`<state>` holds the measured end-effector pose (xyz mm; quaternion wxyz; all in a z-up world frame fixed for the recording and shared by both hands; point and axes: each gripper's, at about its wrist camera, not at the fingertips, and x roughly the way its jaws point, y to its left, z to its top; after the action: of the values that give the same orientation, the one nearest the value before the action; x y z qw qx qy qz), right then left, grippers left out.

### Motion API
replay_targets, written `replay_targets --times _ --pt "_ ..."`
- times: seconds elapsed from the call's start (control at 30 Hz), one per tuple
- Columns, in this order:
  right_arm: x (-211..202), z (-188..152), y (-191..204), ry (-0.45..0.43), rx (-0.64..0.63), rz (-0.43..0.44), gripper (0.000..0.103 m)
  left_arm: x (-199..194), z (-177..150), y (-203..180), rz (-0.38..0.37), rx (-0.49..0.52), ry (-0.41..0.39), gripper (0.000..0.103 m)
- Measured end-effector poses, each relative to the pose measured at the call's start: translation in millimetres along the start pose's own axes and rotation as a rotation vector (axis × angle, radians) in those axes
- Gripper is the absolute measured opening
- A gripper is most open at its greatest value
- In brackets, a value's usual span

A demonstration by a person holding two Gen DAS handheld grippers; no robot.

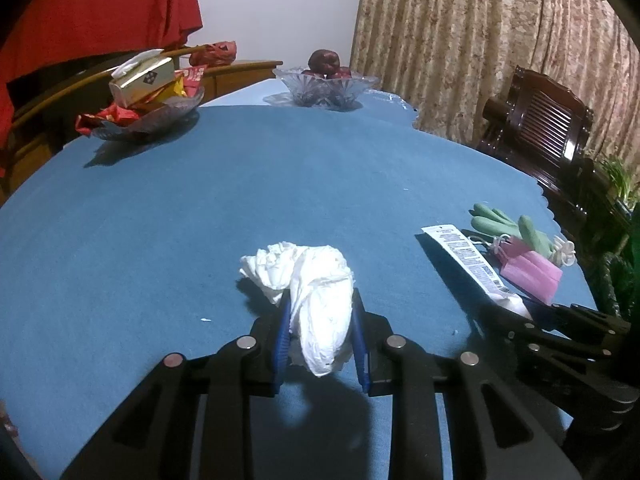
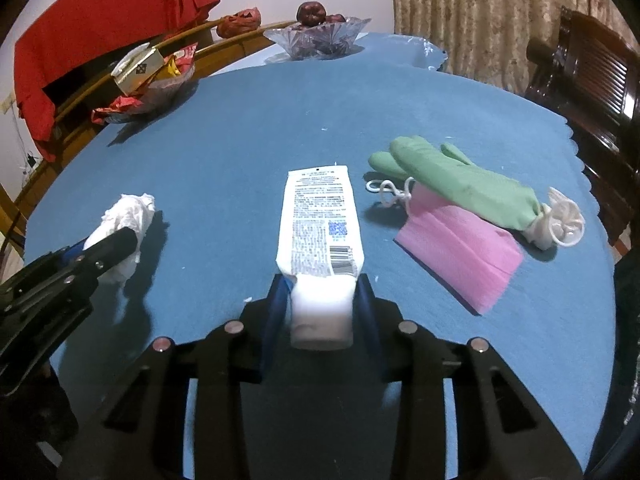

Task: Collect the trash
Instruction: 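Grasp the white tube with the right tool while the left tool holds the tissue, then carry the tissue and white tube over the black bin with both tools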

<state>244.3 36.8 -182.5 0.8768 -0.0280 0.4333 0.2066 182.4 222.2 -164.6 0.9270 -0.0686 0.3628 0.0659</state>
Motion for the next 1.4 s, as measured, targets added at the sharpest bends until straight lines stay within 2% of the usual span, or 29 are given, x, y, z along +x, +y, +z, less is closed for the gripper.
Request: replay_targets --times 0.4,0.77,1.1,1.4 --pt "-49 -7 -9 -0.065 0.000 0.021 0.031 -23 1 -29 -0.048 0.037 -0.028 0.027" --pt "-96 -14 -31 -0.136 0.018 0.004 0.030 -44 0 -65 -0.097 0.081 -0.048 0.027" --pt "-146 -15 -64 -0.224 0.051 -0.028 0.029 -67 13 -114 -0.174 0.127 -0.093 0.027" --pt "-192 -31 -111 -0.288 0.111 -0.095 0.029 -84 18 -174 -0.263 0.197 -0.127 0.027"
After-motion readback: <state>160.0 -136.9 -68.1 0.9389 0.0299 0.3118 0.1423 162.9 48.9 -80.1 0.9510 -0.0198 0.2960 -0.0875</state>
